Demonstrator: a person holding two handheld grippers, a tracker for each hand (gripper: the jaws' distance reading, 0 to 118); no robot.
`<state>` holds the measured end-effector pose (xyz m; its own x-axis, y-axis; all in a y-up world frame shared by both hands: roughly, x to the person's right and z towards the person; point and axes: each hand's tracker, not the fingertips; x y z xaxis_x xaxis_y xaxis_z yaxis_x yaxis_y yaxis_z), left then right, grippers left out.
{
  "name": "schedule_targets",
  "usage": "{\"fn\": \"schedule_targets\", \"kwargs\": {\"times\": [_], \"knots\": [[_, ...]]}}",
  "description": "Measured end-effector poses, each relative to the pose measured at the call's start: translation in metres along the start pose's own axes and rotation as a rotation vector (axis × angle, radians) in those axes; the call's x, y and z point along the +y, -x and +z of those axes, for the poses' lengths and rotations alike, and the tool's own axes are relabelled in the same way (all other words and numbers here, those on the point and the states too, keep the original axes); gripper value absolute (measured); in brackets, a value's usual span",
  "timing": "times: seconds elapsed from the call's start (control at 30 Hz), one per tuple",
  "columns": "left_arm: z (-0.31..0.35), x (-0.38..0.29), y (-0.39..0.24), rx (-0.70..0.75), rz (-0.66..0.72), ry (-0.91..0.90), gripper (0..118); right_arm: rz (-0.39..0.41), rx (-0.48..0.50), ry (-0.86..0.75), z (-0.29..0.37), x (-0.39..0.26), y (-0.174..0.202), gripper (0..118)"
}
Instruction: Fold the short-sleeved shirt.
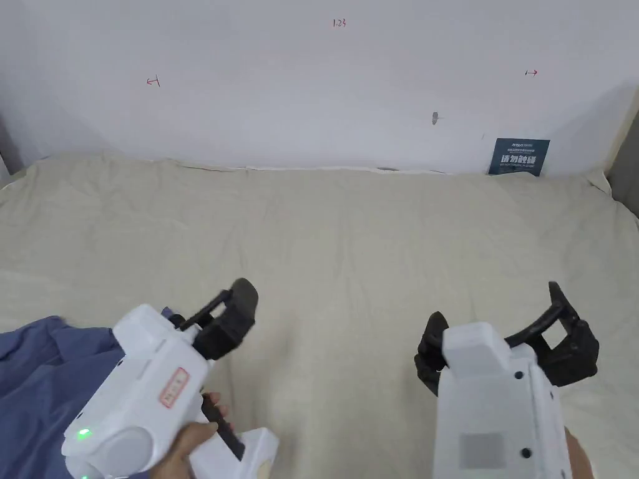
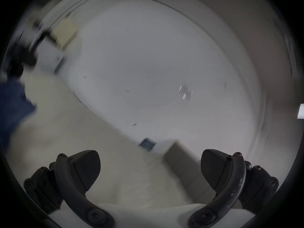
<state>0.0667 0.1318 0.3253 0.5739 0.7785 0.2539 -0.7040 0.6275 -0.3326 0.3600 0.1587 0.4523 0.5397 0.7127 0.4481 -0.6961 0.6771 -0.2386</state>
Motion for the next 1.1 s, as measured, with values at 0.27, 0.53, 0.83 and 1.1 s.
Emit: {"fn": "schedule_targets", "kwargs": {"times": [0.27, 0.53, 0.83, 1.1], "knots": [[0.002, 0.006, 0.021, 0.038, 0.203, -0.014, 118, 0.172, -0.126, -0.124, 0.007, 0.006, 0.005, 118], [0.003, -0.024, -0.048, 0.253, -0.953, -0.091, 118, -0.679, 0.240, 0.166, -0.013, -0.021, -0.045, 118], [0.004, -0.043, -0.049, 0.248, -1.131, -0.094, 118, -0.693, 0.257, 0.184, -0.010, -0.031, -0.037, 118], [0.005, -0.039, -0.046, 0.250, -1.104, -0.104, 118, -0.686, 0.258, 0.182, -0.007, -0.029, -0.039, 118]]}}
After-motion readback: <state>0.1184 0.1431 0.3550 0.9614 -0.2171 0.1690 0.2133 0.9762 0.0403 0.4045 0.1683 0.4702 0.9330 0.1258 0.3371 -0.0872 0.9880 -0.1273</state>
